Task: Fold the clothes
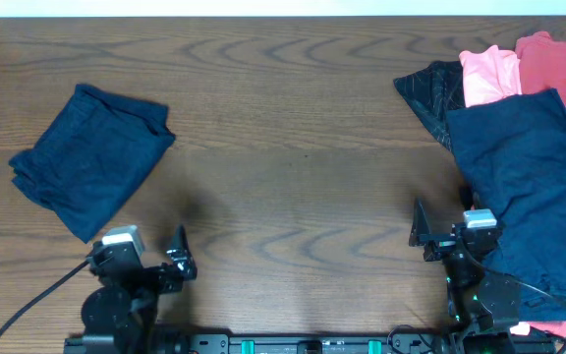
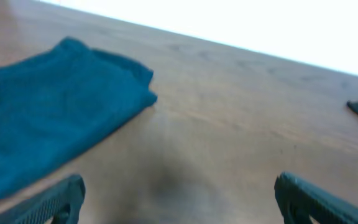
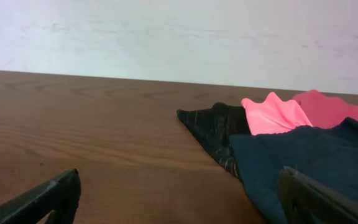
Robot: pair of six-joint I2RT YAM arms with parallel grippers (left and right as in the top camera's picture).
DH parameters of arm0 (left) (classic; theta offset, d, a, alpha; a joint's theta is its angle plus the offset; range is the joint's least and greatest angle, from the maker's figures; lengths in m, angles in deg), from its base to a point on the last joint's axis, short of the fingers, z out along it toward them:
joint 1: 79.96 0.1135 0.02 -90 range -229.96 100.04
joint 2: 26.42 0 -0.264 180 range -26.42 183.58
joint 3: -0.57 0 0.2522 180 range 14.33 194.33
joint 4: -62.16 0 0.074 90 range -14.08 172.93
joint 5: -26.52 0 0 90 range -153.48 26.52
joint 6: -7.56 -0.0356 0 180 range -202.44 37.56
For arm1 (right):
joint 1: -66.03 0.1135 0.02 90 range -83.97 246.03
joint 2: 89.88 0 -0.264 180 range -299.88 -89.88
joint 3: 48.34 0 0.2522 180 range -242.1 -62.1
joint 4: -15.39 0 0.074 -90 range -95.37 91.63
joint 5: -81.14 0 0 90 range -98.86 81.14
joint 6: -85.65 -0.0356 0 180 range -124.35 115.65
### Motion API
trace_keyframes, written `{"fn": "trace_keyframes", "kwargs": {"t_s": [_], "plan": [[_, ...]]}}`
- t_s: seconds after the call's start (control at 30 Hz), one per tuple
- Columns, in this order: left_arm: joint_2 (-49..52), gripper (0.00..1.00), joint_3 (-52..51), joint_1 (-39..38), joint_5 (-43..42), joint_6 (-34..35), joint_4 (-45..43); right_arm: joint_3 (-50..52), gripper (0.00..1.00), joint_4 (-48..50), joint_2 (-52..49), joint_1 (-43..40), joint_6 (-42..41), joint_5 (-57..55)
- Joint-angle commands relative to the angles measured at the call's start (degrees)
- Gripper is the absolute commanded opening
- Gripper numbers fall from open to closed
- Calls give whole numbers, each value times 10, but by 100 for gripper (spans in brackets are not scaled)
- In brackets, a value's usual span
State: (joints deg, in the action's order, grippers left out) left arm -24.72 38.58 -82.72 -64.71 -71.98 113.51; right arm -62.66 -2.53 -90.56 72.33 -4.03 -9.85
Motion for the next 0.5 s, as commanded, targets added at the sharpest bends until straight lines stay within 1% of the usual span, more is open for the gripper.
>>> {"fn": "trace_keyframes", "kwargs": {"t_s": [0.0, 0.27, 0.33, 0.37, 0.47], "plan": [[-14, 98, -57, 2, 4, -3, -74, 3, 99, 0, 4, 5, 6, -1], [-16, 98, -201, 2, 6, -19, -375, 3, 99, 0, 4, 5, 6, -1], [-16, 98, -235, 2, 6, -19, -437, 2, 99, 0, 4, 5, 6, -1], [-16, 98, -241, 2, 7, -19, -440, 3, 99, 0, 4, 5, 6, -1], [-16, 98, -240, 3, 9, -21, -408, 3, 99, 0, 4, 5, 6, -1]]}}
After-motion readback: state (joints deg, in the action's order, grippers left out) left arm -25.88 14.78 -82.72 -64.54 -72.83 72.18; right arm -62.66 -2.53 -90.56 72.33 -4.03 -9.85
